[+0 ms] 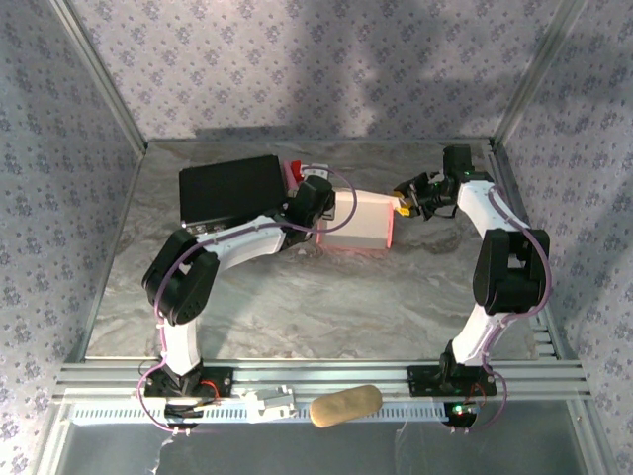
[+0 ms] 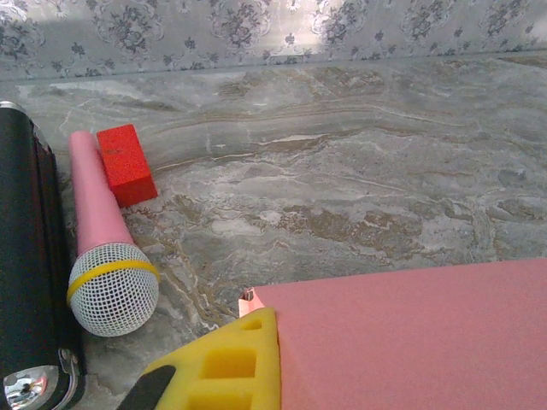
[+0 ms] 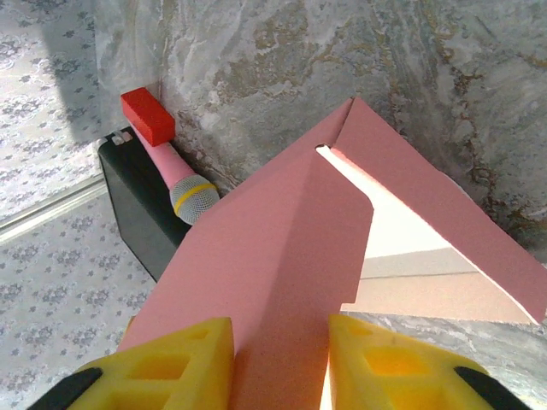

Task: Fold the paper box

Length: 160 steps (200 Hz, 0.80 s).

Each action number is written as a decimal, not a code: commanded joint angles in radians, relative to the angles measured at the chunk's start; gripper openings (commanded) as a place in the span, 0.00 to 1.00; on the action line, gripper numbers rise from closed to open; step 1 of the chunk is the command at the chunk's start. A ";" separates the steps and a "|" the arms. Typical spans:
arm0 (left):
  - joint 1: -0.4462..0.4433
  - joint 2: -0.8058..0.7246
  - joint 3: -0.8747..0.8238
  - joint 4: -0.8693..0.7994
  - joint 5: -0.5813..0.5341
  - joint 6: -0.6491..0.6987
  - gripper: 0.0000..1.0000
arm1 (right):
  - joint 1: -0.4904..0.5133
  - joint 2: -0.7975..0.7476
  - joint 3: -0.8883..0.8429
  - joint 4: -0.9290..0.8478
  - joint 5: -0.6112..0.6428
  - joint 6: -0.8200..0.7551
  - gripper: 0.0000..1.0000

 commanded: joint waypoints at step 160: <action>-0.022 0.049 -0.103 0.285 0.151 -0.032 0.00 | 0.045 0.047 -0.073 0.123 0.015 -0.109 0.23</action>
